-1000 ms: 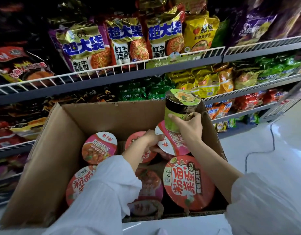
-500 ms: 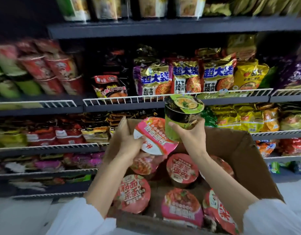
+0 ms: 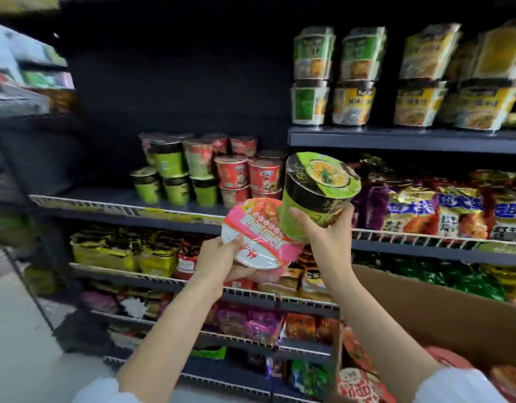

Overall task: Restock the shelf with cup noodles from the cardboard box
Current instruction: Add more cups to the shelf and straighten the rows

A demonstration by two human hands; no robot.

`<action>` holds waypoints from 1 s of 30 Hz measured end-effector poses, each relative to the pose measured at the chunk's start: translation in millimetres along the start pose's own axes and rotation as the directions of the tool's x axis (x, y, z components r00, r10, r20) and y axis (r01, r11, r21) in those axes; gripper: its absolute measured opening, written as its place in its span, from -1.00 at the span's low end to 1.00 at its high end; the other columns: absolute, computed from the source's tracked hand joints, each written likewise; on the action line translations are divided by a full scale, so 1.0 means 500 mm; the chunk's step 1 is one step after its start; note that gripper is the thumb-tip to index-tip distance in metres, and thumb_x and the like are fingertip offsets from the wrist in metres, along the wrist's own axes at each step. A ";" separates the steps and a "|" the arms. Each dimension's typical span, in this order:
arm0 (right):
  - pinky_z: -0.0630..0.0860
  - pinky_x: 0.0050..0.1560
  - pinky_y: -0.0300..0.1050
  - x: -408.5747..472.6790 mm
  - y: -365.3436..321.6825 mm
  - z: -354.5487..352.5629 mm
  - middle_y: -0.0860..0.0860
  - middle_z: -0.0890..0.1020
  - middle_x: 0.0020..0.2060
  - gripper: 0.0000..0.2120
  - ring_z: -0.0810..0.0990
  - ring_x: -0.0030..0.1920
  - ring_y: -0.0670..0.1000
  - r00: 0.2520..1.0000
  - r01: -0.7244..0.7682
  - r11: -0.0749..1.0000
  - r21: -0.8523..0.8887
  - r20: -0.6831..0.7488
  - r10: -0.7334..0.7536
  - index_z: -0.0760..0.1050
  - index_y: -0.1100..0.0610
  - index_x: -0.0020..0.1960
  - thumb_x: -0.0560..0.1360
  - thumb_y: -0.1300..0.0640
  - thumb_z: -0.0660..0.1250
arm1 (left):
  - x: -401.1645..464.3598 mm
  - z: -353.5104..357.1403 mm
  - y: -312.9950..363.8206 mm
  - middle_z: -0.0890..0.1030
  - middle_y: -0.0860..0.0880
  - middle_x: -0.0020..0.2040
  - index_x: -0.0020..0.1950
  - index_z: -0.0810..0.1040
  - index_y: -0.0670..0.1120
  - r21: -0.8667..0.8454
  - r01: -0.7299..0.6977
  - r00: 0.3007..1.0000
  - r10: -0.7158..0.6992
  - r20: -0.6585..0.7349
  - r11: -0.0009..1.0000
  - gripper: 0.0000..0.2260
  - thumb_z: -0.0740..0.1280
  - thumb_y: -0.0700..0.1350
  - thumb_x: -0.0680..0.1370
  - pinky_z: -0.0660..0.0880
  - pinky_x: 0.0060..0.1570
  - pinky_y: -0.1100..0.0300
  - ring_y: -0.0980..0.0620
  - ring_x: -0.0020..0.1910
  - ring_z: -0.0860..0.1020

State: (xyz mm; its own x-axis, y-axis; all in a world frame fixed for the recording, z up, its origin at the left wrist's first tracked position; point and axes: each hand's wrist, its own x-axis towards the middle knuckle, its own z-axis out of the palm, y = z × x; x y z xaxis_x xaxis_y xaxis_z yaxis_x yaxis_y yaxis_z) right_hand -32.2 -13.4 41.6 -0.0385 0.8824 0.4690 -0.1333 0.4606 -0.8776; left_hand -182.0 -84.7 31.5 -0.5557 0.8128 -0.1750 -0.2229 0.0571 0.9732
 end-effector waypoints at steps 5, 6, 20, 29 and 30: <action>0.45 0.03 -0.47 -0.005 0.018 0.209 -0.24 0.49 0.11 -0.29 0.51 0.03 -0.40 0.989 0.038 0.997 0.074 0.143 -0.048 0.24 0.00 0.26 0.23 0.06 0.54 | 0.066 -0.186 0.046 0.64 -0.20 -0.08 -0.04 0.54 -0.18 -0.054 -0.025 0.994 0.019 -0.106 0.998 -0.92 0.27 -0.21 0.59 0.61 -0.44 0.19 -0.11 -0.18 0.63; 0.45 0.05 -0.47 -0.002 0.023 0.253 -0.24 0.49 0.12 -0.27 0.51 0.04 -0.40 0.984 0.041 0.995 0.090 0.169 -0.056 0.24 0.00 0.27 0.21 0.02 0.53 | 0.085 -0.221 0.055 0.64 -0.21 -0.06 -0.01 0.55 -0.20 -0.058 -0.035 0.992 0.028 -0.122 0.998 -0.91 0.27 -0.21 0.59 0.61 -0.43 0.19 -0.12 -0.16 0.64; 0.32 0.15 -0.44 0.167 0.139 0.886 -0.16 0.45 0.23 -0.13 0.44 0.18 -0.20 0.951 0.002 0.985 0.175 0.304 -0.056 0.16 0.03 0.42 0.26 0.00 0.56 | 0.455 -0.658 0.244 0.63 -0.21 -0.07 0.12 0.50 -0.26 -0.036 -0.150 0.922 0.126 -0.366 0.988 -0.83 0.26 -0.18 0.60 0.63 -0.39 0.15 -0.12 -0.19 0.63; 0.27 0.31 -0.21 0.306 0.257 1.171 0.05 0.40 0.35 -0.08 0.38 0.34 0.01 0.999 -0.007 1.000 -0.004 0.050 0.007 0.10 0.16 0.45 0.29 -0.03 0.55 | 0.737 -0.854 0.329 0.59 -0.24 0.06 0.20 0.48 -0.28 -0.067 -0.104 0.960 0.083 -0.267 0.992 -0.79 0.25 -0.21 0.60 0.63 -0.38 0.14 -0.18 -0.05 0.60; 0.28 0.33 -0.19 0.317 0.276 1.188 0.07 0.39 0.36 -0.06 0.38 0.35 0.03 1.000 -0.017 0.999 -0.032 0.013 0.017 0.10 0.18 0.45 0.28 -0.03 0.56 | 0.767 -0.870 0.336 0.59 -0.24 0.09 0.22 0.47 -0.28 -0.069 -0.098 0.965 0.078 -0.250 0.993 -0.78 0.25 -0.22 0.60 0.63 -0.39 0.14 -0.17 -0.04 0.60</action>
State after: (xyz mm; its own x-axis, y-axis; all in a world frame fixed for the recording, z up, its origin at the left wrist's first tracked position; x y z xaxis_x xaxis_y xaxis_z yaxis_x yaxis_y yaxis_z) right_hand -645.2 132.7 54.3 -0.0541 0.8888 0.4551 -0.1008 0.4486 -0.8880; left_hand -780.8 -15.4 62.8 -0.7536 0.6442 -0.1305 -0.2225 -0.0631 0.9729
